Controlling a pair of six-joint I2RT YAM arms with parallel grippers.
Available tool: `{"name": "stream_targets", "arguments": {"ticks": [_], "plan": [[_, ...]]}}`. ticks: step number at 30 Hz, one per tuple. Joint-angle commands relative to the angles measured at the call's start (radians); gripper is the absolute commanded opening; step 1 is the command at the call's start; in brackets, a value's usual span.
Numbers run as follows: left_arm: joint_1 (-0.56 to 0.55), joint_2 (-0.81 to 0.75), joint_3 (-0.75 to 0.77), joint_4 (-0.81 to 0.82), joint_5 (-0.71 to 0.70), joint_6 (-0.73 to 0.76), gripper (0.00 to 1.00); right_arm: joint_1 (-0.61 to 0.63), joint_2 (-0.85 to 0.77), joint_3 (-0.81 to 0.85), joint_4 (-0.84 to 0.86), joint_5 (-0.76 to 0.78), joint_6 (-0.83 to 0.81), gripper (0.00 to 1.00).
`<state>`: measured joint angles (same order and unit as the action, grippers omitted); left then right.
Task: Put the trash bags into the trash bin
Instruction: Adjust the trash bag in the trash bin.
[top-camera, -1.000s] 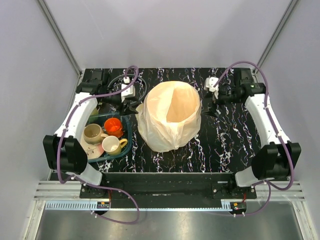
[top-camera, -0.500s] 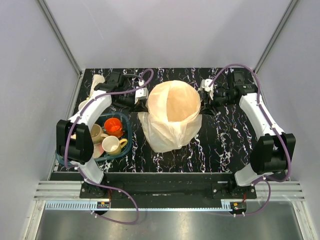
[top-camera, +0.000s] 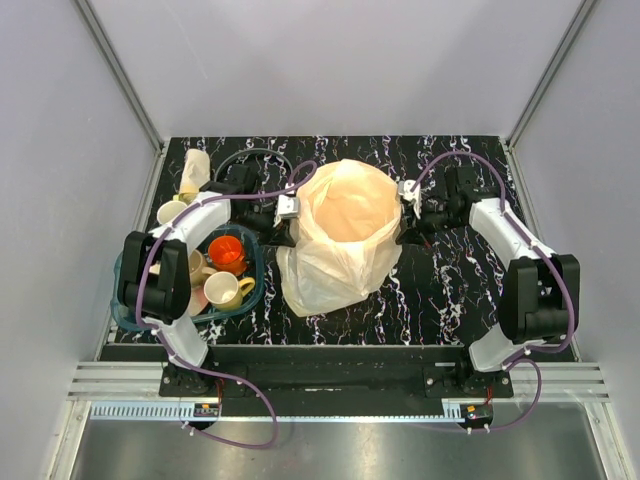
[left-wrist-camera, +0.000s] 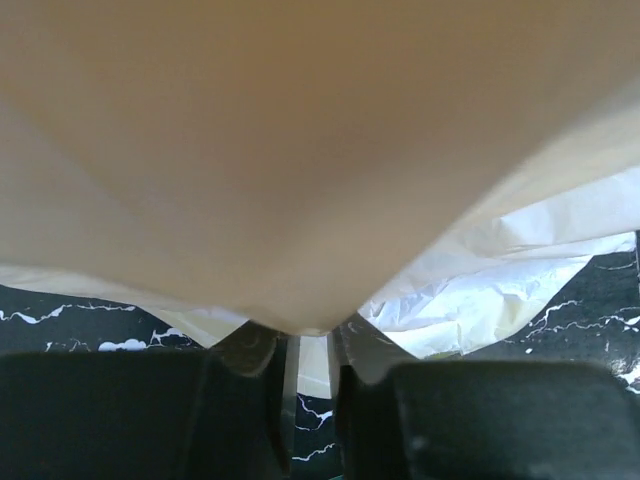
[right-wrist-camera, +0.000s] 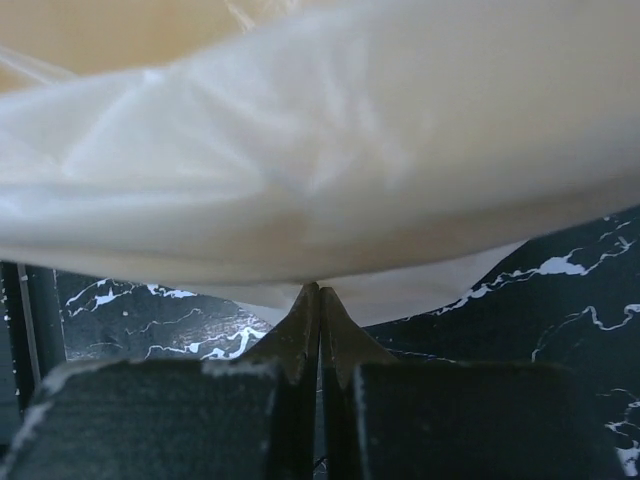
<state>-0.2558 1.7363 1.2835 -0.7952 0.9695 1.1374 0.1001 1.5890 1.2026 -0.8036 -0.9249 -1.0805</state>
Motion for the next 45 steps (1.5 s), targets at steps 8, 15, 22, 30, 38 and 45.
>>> {"name": "stream_targets", "arguments": {"ticks": [8,15,22,30,38,45], "plan": [[0.119,-0.159,0.025,-0.062,0.08,0.053,0.6,-0.065,-0.141,0.023,-0.112,0.0,-0.076,1.0],[0.101,-0.184,0.077,-0.099,0.166,0.081,0.78,-0.028,-0.141,0.132,-0.111,-0.107,0.011,1.0],[0.073,-0.15,0.125,-0.032,0.186,0.001,0.8,0.032,-0.087,0.143,-0.028,-0.091,0.082,0.96],[0.047,-0.135,0.114,0.014,0.184,-0.016,0.76,0.032,-0.09,0.129,-0.054,-0.097,0.039,0.0],[0.04,-0.139,0.113,0.014,0.205,-0.004,0.47,0.032,-0.1,0.107,-0.049,-0.077,0.034,0.0],[0.036,-0.103,0.04,0.011,0.183,0.054,0.02,0.03,-0.086,0.055,0.003,-0.049,0.07,0.0]]}}
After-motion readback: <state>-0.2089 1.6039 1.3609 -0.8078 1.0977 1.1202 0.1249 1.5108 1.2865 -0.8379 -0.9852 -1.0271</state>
